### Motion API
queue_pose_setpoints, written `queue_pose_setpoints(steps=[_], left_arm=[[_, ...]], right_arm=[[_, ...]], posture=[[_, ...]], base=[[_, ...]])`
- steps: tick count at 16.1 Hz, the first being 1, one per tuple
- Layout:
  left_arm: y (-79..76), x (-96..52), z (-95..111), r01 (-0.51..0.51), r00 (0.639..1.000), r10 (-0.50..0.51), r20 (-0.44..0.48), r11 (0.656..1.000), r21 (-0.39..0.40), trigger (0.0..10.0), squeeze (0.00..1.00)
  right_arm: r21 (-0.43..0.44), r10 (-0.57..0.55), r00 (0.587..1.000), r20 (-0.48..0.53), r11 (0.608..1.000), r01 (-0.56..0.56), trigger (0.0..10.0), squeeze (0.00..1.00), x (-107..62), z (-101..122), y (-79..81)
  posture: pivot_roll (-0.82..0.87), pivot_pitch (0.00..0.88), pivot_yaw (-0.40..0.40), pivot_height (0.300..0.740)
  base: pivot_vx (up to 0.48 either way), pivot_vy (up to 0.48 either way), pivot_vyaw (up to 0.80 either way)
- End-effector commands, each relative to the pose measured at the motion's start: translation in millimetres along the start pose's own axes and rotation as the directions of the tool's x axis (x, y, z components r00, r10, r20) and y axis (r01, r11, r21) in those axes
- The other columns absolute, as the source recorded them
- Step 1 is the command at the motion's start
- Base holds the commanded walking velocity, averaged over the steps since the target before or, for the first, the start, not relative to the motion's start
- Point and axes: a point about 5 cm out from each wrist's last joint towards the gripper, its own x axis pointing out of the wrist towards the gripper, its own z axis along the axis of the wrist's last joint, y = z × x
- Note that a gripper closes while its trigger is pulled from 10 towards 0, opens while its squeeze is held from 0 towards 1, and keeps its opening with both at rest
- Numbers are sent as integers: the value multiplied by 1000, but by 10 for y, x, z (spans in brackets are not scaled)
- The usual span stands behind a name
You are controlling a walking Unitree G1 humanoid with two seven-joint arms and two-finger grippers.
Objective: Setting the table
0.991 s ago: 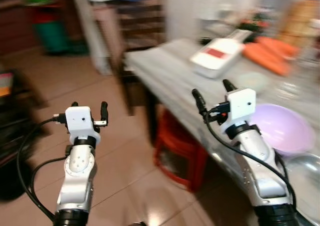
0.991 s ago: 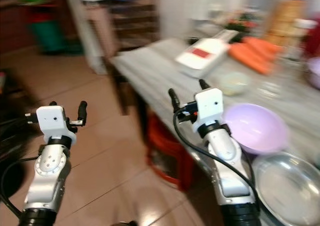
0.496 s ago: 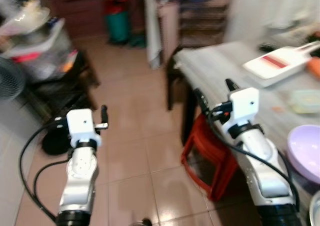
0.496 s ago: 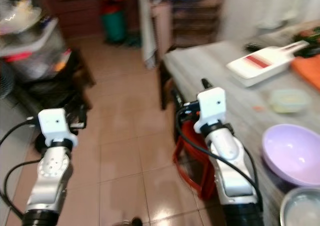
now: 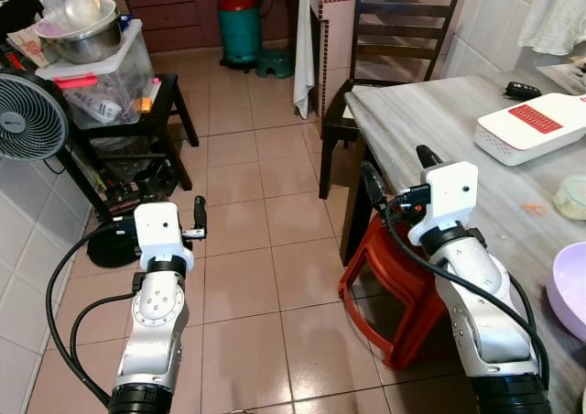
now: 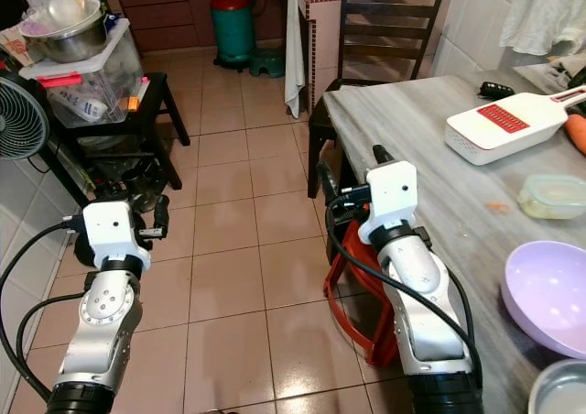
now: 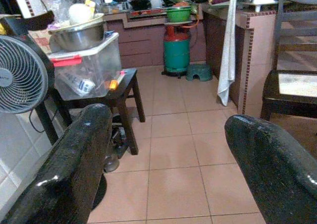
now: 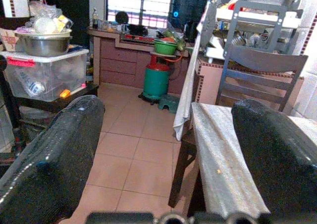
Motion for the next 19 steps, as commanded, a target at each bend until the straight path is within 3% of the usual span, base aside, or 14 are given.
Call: queue_pose_setpoints(steps=[1,11,19], left_arm=[[51,9,-20,-18,1000,18,-7,1000,14,10000,0],[59,28,-40,-20,1000,20,-18,1000,20,10000,0],[74,34,-57,-24,999,24,-22,999,28,10000,0]], right_arm=[[15,5,1000,0,1000,-5,10000,0,-1,4,24],[26,13,1000,9,1000,-13,10000,0,8,14,48],[27,20,1000,7,999,-20,10000,0,15,3,54]], posture=[[-58,73,40,740],[-59,73,48,740],[-55,70,47,740]], base=[[0,315,0],[0,439,0],[0,480,566]])
